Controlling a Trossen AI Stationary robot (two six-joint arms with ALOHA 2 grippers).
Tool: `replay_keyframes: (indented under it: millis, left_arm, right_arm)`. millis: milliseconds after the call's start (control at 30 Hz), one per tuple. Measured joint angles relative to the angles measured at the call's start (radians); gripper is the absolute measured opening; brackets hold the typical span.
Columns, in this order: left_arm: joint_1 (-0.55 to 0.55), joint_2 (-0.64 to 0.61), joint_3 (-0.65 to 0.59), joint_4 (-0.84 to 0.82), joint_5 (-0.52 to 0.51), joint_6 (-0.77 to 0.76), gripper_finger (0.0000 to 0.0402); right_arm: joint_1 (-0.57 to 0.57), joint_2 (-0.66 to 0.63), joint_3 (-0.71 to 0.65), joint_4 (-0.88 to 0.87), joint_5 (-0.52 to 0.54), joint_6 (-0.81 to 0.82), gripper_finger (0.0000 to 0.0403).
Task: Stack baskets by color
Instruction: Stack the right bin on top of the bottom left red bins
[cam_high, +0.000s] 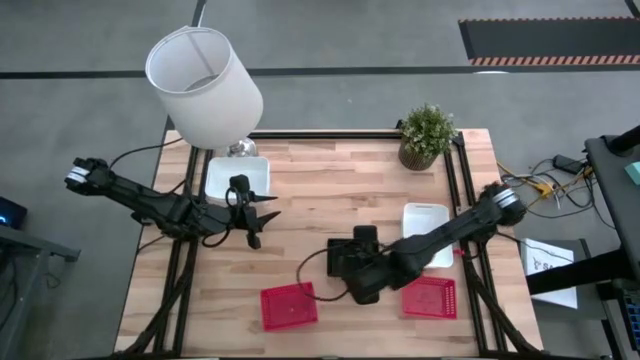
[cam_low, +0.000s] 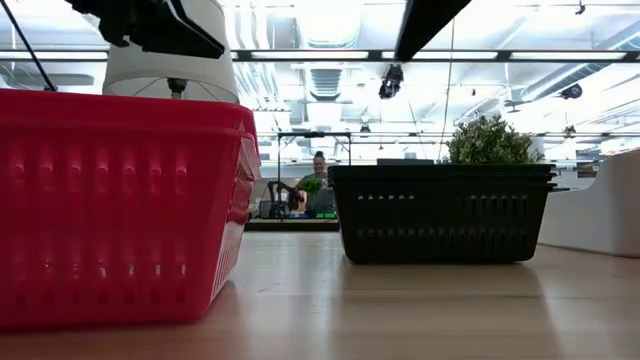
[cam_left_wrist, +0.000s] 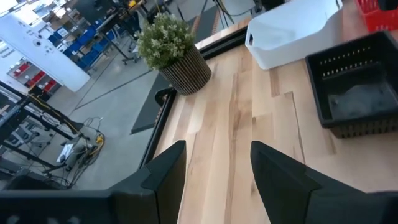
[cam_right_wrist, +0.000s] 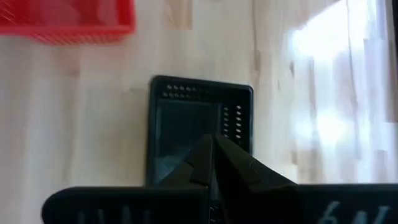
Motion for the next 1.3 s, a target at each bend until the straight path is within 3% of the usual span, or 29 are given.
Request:
replay_keyframes:
  millis: [267,400,600,900,1133,1300]
  left_arm:
    - [0.0,0.065,0.009,0.118,0.0,-0.001,0.0164]
    - [0.0,0.088,0.012,0.21,-0.001,0.001,0.0164]
    - [0.0,0.123,-0.001,0.323,-0.002,-0.003,0.0164]
    - [-0.035,0.218,0.018,0.58,0.006,-0.051,0.0164]
    - [-0.092,0.321,0.022,0.797,0.017,-0.056,0.0164]
    - [-0.113,0.391,0.022,0.907,0.021,-0.057,0.0164]
  right_arm:
    - [0.042,-0.28,-0.322,0.301,-0.122,0.161,0.0009]
    - [0.059,-0.376,-0.423,0.305,-0.213,0.315,0.0017]
    - [0.105,-0.463,-0.508,0.306,-0.357,0.476,0.0075]
    - [0.311,-0.464,-0.564,0.308,-0.282,0.536,0.0151]
    - [0.441,-0.424,-0.526,0.271,-0.186,0.65,0.0142]
    - [0.477,-0.324,-0.46,0.18,-0.209,0.684,0.0129]
